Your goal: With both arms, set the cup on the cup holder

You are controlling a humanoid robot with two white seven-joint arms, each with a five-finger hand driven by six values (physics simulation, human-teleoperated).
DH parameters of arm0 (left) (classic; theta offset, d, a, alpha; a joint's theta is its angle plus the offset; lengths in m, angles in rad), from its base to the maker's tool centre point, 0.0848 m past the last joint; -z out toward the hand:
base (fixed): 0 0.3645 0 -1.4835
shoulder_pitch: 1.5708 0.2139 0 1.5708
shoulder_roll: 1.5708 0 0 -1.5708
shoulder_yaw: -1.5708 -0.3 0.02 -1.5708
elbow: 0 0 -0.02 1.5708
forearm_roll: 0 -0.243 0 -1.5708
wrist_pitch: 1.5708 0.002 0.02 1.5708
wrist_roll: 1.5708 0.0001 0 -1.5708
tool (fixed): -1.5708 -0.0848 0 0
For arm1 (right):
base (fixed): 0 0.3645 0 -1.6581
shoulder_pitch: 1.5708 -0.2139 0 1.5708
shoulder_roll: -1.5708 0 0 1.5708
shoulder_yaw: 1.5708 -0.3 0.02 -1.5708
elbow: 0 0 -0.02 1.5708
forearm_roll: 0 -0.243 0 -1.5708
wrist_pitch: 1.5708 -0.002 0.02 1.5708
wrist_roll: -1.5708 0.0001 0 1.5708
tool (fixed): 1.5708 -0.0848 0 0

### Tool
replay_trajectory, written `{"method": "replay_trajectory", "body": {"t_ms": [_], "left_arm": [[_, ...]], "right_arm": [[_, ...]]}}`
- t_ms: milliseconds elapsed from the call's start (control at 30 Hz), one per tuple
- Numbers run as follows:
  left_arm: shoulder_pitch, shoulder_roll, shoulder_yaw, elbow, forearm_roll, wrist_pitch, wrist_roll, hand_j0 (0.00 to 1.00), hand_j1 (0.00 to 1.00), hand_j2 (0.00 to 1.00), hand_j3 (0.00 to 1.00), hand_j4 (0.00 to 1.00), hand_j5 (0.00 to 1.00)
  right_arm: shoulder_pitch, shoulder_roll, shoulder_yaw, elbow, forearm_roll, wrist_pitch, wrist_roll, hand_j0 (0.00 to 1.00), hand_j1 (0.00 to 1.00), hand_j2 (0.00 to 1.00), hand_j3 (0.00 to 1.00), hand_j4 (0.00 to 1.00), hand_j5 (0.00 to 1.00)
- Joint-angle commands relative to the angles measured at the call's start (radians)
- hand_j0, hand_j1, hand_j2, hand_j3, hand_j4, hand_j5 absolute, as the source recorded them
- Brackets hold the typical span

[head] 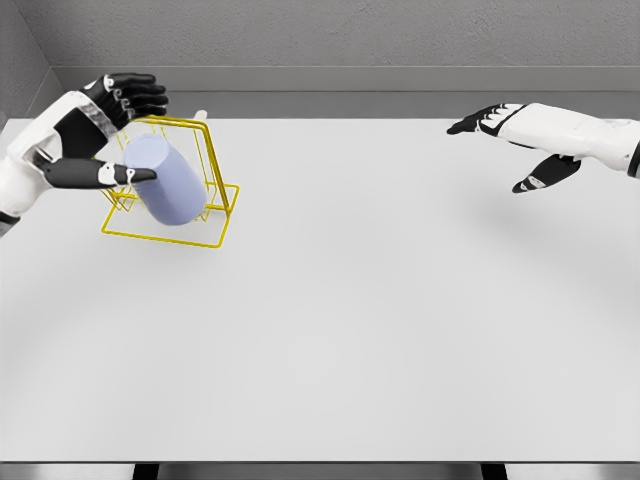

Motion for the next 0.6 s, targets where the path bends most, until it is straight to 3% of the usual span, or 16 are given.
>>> {"method": "replay_trajectory", "body": {"t_ms": [0, 233, 267, 333, 433, 567], "left_arm": [[0.0, 0.001, 0.0, -0.002, 0.002, -0.001, 0.0, 0.95, 0.95, 0.95, 0.95, 0.95, 0.95], [0.003, 0.001, 0.0, -0.006, 0.007, 0.001, -0.002, 0.95, 0.95, 0.95, 0.95, 0.95, 0.95], [0.008, 0.003, 0.005, -0.045, 0.01, -0.001, -0.005, 0.95, 0.95, 0.95, 0.95, 0.95, 0.95], [0.009, 0.018, 0.014, -0.072, 0.007, -0.015, -0.103, 0.95, 0.95, 0.95, 0.95, 0.95, 0.95], [0.011, 0.072, 0.014, -0.107, -0.004, -0.13, -0.103, 0.94, 0.94, 0.94, 0.94, 0.94, 0.94], [0.078, 0.095, 0.011, -0.18, -0.113, -0.279, -0.103, 0.98, 0.98, 0.98, 0.98, 0.98, 0.98]], "right_arm": [[0.0, -0.001, -0.001, -0.001, -0.007, 0.002, -0.001, 1.0, 1.0, 1.0, 1.0, 1.0, 1.0], [0.0, 0.001, -0.001, -0.001, -0.007, 0.002, -0.001, 1.0, 1.0, 1.0, 1.0, 1.0, 1.0], [0.0, 0.001, -0.001, -0.001, -0.007, 0.002, -0.001, 1.0, 1.0, 1.0, 1.0, 1.0, 1.0], [0.0, 0.001, -0.001, -0.001, -0.007, 0.002, -0.001, 1.0, 1.0, 1.0, 1.0, 1.0, 1.0], [0.0, 0.001, -0.001, -0.001, -0.005, 0.002, -0.001, 1.0, 1.0, 1.0, 1.0, 1.0, 1.0], [0.0, 0.001, -0.001, -0.001, -0.005, 0.002, -0.001, 1.0, 1.0, 1.0, 1.0, 1.0, 1.0]]}}
